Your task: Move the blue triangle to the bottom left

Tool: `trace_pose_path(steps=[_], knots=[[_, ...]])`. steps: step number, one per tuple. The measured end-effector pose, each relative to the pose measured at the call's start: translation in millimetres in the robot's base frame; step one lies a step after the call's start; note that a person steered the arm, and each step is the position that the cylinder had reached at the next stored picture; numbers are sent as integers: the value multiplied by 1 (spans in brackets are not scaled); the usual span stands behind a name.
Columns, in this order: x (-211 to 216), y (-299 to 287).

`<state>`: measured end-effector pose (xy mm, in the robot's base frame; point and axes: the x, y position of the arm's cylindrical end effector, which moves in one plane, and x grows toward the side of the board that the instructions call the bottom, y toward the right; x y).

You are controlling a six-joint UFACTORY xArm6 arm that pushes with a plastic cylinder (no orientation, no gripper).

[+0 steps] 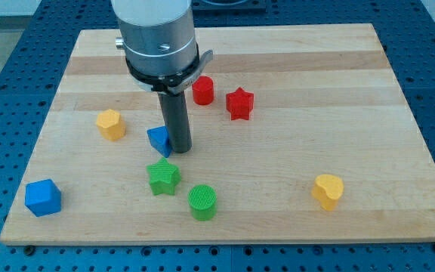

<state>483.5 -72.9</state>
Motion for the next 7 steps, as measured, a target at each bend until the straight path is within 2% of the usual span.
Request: trace_pose_path(steps=[1,2,3,4,5,6,7], knots=[[0,4],[0,42],[-17,44],[-24,0],[-13,-51],[-8,-67],[-8,-35]])
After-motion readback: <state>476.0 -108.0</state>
